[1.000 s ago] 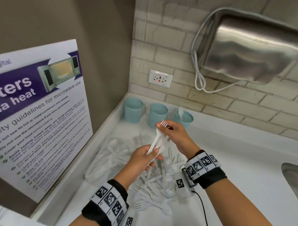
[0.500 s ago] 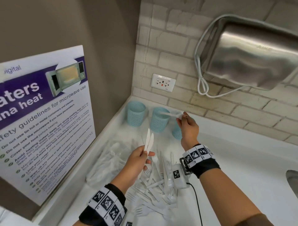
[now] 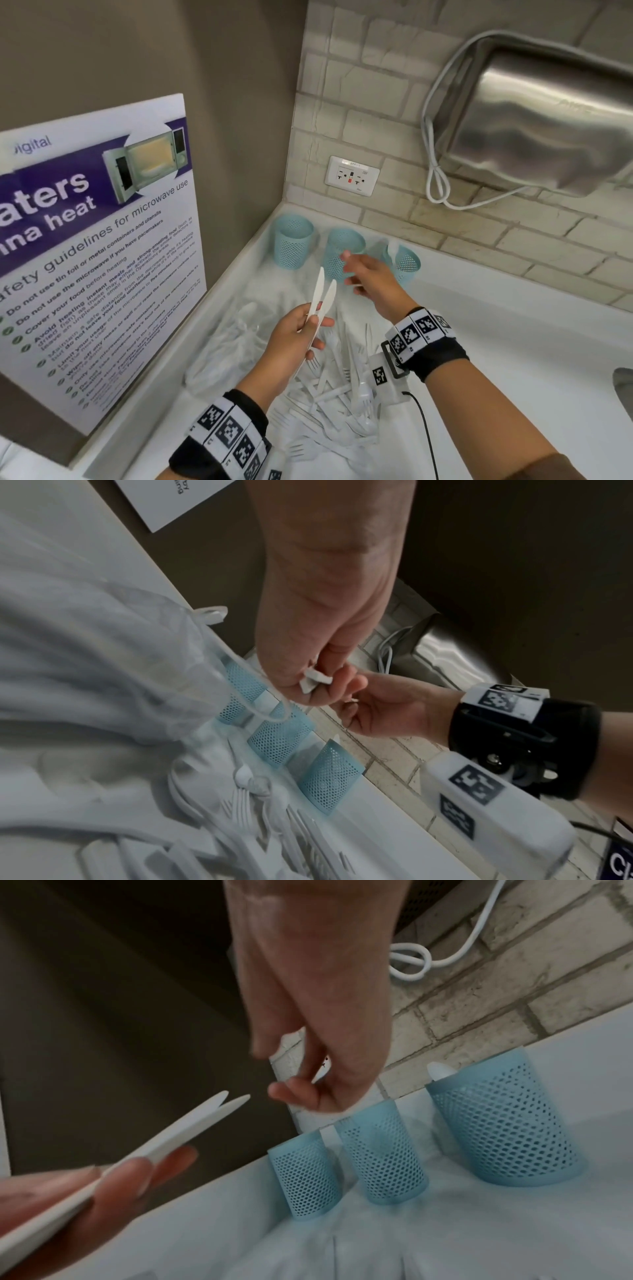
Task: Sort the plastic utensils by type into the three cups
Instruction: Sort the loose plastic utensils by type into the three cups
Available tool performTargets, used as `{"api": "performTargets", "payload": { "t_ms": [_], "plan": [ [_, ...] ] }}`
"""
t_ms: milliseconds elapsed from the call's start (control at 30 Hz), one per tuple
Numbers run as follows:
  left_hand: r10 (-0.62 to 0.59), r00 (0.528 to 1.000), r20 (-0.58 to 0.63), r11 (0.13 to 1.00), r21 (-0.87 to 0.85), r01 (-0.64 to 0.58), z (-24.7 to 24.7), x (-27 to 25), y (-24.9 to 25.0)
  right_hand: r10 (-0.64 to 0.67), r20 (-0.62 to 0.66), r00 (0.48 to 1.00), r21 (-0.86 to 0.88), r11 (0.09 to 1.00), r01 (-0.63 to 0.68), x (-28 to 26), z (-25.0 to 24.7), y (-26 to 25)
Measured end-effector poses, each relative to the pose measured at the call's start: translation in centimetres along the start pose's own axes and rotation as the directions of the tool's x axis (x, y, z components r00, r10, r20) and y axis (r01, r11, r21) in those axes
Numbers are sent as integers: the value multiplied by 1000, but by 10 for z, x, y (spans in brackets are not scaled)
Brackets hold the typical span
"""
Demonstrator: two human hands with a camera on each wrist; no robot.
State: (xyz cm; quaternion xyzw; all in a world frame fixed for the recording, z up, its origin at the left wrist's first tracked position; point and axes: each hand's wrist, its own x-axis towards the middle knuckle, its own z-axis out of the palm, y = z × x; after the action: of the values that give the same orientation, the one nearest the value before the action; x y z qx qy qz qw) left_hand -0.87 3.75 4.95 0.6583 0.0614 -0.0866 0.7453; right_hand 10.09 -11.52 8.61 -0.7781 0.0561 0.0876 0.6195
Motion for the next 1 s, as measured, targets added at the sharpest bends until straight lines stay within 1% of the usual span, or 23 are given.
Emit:
{"api": "performTargets", "payload": {
  "t_ms": [33, 67, 100, 133, 167, 200, 267, 300, 367, 433, 500, 600, 700, 767, 833, 933, 1000],
  "plan": [
    [-1, 1000, 7, 1000, 5, 1, 0, 0, 0, 33, 118, 992, -90, 996, -23, -6, 0, -1],
    [-6, 1000, 16, 1000, 10, 6, 1, 0, -1, 75, 239, 968, -143, 989, -41, -11, 0, -1],
    [-14, 1000, 28, 1000, 14, 13, 2, 0, -1, 111, 346, 932, -167, 984, -55, -15, 1, 0],
    [-23, 999, 43, 1000, 18, 22, 3, 0, -1, 127, 428, 895, -166, 984, -61, -17, 1, 2],
    [-32, 998, 57, 999, 19, 31, 4, 0, -1, 127, 472, 873, -149, 987, -63, -18, 1, 3],
    [-40, 997, 67, 999, 19, 39, 4, 0, -2, 113, 487, 866, -120, 991, -62, -19, 2, 4],
    [-51, 997, 64, 998, 25, 50, 3, 1, -2, 79, 478, 875, -58, 997, -58, -17, 4, 3],
    [-57, 997, 53, 998, 28, 55, 2, 1, -2, 66, 460, 885, -28, 998, -60, -16, 4, 2],
    [-73, 997, 13, 997, 10, 73, -1, 3, -2, 56, 370, 927, 31, 997, -73, -10, 4, -2],
    [-93, 994, -49, 995, -42, 91, -5, 5, -1, 50, 228, 972, 84, 994, -71, -3, 0, -8],
    [-107, 988, -107, 991, -93, 98, -10, 6, 0, 30, 84, 996, 134, 990, -41, 5, -4, -14],
    [-112, 982, -151, 989, -117, 94, -15, 8, 1, -36, -117, 992, 210, 976, 60, 19, -7, -22],
    [-111, 981, -160, 989, -120, 92, -16, 7, 1, -87, -275, 958, 277, 946, 165, 32, -2, -27],
    [-113, 982, -153, 987, -129, 94, -15, 6, 1, -106, -325, 940, 279, 939, 202, 41, 6, -29],
    [-117, 982, -146, 986, -138, 97, -14, 5, 1, -115, -343, 932, 279, 935, 218, 51, 18, -31],
    [-116, 983, -140, 985, -141, 96, -13, 4, 2, -120, -353, 928, 257, 941, 219, 64, 36, -35],
    [-120, 983, -139, 985, -140, 100, -12, 4, 2, -126, -330, 936, 233, 950, 210, 74, 46, -34]
  ]
}}
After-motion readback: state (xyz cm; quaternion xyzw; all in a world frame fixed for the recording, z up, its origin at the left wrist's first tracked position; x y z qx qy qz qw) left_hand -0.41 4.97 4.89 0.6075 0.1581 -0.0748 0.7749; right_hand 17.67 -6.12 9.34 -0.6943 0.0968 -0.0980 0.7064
